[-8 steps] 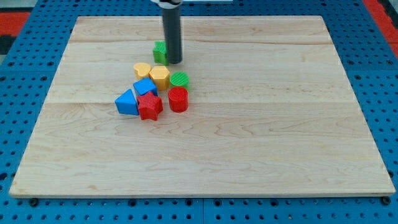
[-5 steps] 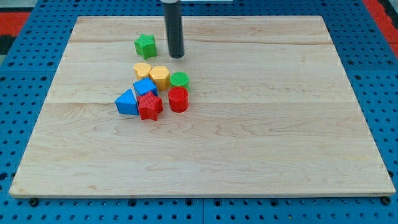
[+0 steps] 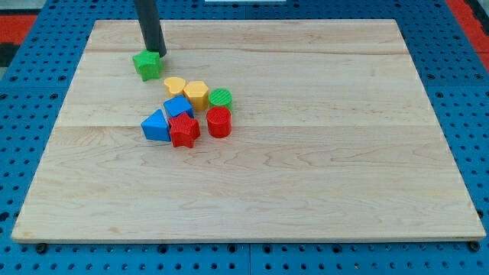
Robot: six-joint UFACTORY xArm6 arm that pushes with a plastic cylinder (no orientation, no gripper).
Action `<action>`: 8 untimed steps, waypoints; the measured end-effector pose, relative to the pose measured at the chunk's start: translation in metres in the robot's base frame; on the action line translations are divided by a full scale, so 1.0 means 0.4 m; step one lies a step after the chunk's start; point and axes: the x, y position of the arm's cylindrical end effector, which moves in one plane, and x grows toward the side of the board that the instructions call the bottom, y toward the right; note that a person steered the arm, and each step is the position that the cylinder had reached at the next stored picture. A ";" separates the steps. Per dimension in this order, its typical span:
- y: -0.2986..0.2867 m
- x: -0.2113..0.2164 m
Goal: Push the green star into group of blocks
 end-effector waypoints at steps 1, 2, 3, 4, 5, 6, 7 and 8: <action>-0.001 0.069; -0.009 0.067; -0.044 0.084; -0.055 0.157; -0.066 0.158; -0.161 0.097; -0.278 0.074; -0.323 0.130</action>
